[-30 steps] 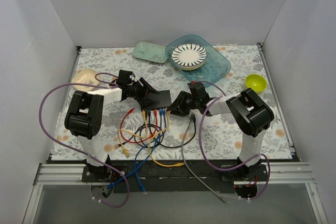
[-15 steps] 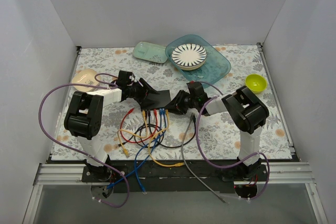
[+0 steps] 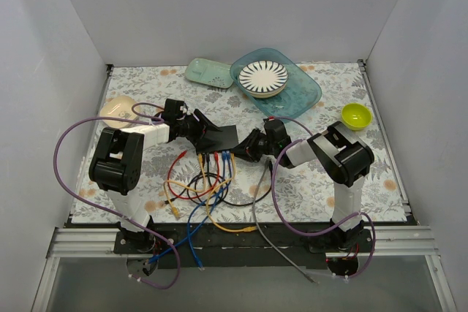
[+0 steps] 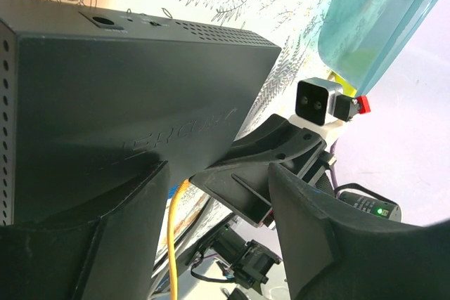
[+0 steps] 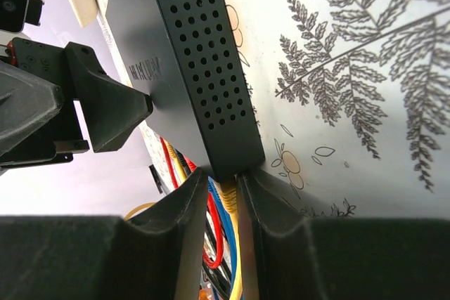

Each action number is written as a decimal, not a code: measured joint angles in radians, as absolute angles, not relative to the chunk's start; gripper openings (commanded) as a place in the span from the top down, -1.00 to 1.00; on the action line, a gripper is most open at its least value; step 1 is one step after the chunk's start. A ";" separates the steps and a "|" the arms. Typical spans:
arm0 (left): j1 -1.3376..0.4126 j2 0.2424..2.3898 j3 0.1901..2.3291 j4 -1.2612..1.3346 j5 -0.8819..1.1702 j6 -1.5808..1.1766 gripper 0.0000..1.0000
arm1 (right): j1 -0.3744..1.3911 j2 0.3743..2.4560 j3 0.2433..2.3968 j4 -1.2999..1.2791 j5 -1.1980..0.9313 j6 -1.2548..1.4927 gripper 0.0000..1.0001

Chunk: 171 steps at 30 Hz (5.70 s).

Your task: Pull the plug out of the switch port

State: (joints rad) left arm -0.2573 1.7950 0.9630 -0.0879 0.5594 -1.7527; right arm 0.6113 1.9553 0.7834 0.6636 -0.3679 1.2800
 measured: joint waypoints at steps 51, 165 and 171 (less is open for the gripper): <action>-0.250 1.795 0.940 -0.056 0.587 -1.792 -0.18 | 0.601 1.765 0.875 0.252 -0.318 0.817 -0.06; -0.253 1.737 0.811 -0.031 0.641 -1.807 -0.18 | 0.659 2.066 0.815 0.855 -0.382 1.329 0.97; -0.253 1.739 0.811 -0.027 0.640 -1.815 -0.18 | 0.655 2.065 0.813 0.845 -0.442 1.258 0.97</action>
State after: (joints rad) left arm -0.2527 1.7386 0.8112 -0.0273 0.6403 -1.8153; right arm 0.6552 2.0647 0.8131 0.8452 -0.4423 1.2579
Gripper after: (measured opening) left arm 0.588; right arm 0.057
